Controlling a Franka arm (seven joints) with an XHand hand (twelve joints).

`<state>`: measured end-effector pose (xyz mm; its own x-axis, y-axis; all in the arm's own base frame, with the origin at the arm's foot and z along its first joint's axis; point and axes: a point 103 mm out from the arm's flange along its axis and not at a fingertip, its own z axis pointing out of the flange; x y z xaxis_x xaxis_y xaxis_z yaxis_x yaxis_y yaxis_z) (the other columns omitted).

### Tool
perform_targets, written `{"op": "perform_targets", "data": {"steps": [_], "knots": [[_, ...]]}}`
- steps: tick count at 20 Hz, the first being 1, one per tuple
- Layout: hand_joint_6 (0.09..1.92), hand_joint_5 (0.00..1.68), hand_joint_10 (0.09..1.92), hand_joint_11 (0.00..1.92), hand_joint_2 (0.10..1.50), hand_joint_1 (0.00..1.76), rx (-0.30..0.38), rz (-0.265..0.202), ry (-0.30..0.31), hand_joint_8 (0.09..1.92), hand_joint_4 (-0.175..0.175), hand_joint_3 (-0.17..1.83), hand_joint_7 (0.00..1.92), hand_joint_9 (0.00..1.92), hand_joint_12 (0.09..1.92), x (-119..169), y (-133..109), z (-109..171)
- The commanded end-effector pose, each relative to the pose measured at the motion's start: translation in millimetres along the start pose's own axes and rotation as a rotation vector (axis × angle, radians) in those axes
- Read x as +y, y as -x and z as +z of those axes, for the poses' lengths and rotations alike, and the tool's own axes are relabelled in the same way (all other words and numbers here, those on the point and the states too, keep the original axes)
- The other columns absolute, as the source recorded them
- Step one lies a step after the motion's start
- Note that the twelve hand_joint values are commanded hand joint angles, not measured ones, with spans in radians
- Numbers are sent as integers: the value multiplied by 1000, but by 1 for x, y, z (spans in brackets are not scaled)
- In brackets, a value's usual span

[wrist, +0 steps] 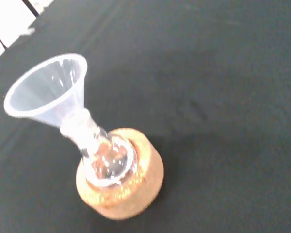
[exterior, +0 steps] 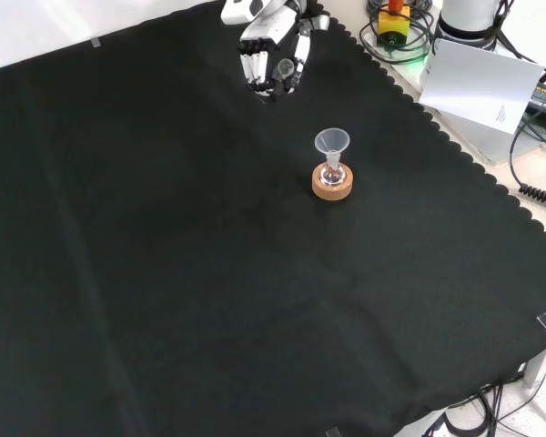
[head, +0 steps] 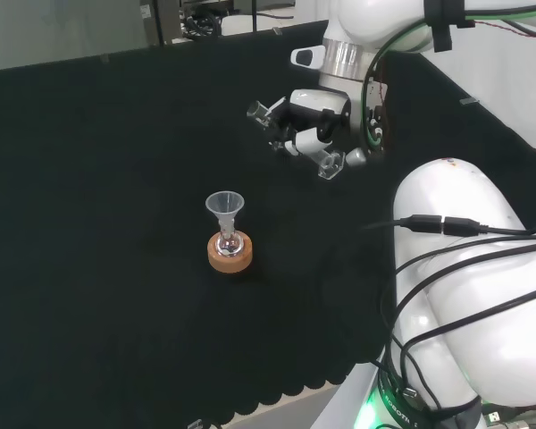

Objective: Put the graduated cylinder back on the table.

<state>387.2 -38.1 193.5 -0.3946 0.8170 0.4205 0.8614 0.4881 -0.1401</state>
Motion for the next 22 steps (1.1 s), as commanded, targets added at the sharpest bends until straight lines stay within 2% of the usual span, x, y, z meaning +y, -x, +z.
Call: {"op": "perform_targets", "data": {"steps": [1,5,10,12,16,22], "knots": [[1311,783,168,1168,1230,1105,72,-34,82,586,-175,-2,1038,1323,808,27,9,-1],[1310,784,167,1168,1230,1105,114,-40,121,586,-175,-2,1039,1323,808,44,18,3],[1308,786,165,1170,1230,1105,175,-77,213,586,-175,-2,1039,1323,809,70,32,8],[1308,786,165,1171,1229,1105,193,-88,231,585,-175,-3,1039,1323,809,80,37,10],[1307,787,163,1171,1229,1106,239,-86,260,585,-175,-3,1039,1324,809,98,47,15],[1305,788,160,1167,1228,1106,273,-91,316,581,-175,-3,1031,1320,807,116,56,22]]}}
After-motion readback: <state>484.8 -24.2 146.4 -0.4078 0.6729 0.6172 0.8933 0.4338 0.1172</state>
